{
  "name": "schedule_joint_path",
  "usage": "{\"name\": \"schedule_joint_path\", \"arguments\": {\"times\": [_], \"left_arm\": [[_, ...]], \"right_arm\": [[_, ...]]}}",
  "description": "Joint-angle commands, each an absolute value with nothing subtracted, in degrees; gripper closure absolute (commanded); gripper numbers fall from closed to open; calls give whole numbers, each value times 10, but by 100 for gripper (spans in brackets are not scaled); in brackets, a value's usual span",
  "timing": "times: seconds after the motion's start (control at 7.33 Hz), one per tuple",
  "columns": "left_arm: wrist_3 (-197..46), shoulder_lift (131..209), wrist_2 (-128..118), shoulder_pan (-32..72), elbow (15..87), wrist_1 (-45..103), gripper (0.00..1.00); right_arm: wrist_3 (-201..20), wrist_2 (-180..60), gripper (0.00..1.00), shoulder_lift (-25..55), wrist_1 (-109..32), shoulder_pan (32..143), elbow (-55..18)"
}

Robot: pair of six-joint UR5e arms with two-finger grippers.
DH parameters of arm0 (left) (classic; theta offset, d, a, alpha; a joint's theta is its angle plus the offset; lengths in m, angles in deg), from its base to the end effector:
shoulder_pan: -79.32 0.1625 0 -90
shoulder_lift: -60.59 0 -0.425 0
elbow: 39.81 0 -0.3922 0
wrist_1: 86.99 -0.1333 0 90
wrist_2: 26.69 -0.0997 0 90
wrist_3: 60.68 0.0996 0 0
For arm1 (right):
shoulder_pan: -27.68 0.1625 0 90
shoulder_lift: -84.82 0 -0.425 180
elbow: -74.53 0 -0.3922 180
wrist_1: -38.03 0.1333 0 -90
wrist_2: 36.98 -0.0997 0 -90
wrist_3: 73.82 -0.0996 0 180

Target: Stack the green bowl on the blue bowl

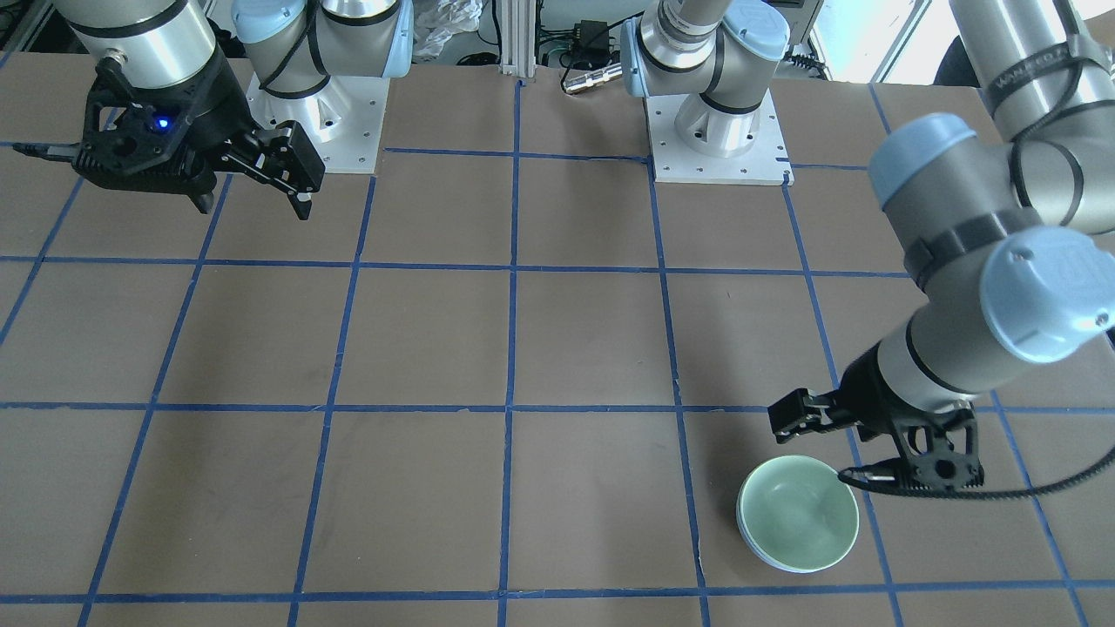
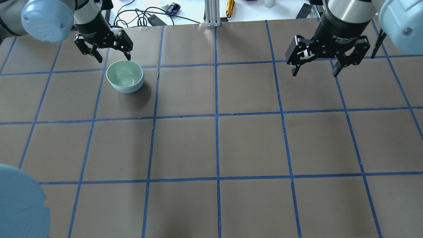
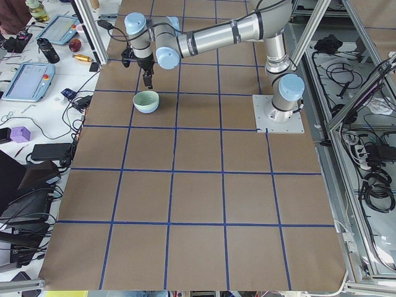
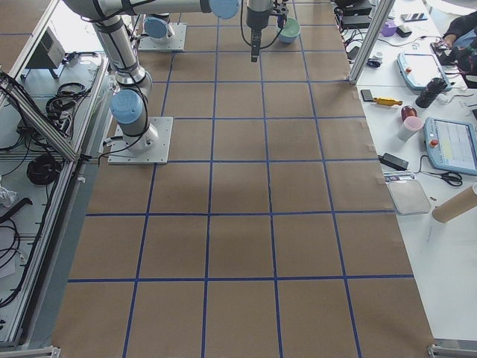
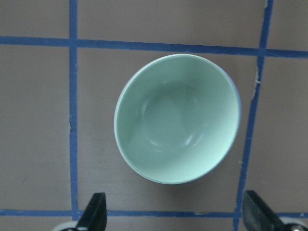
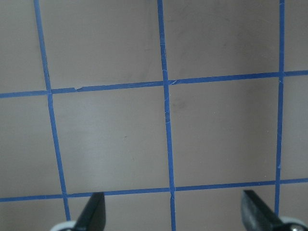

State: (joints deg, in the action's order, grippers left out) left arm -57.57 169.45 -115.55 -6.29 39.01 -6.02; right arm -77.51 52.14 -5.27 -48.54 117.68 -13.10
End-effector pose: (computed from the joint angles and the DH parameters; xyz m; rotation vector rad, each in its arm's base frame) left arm -0.0868 -0.6366 0.4151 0.0345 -3.1228 0.0387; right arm 0.1348 -0.4892 0.5031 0.1009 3.1250 0.0272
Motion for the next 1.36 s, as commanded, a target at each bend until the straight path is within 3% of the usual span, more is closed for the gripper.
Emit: {"name": "schedule_joint_path", "arguments": {"times": [0.0,0.55,1.23], "left_arm": [[-603,1606,-1155,-103,413,-31,0],[-603,1498,-1156,-103,492,1,0],[-636,1509,-1171,-102,479,11,0]], "right_arm": [[-775,521,0,-53,-485,1177,-131],[-775,521,0,-53,-485,1177,-131],[-775,521,0,-53,-486,1177,-131]]}}
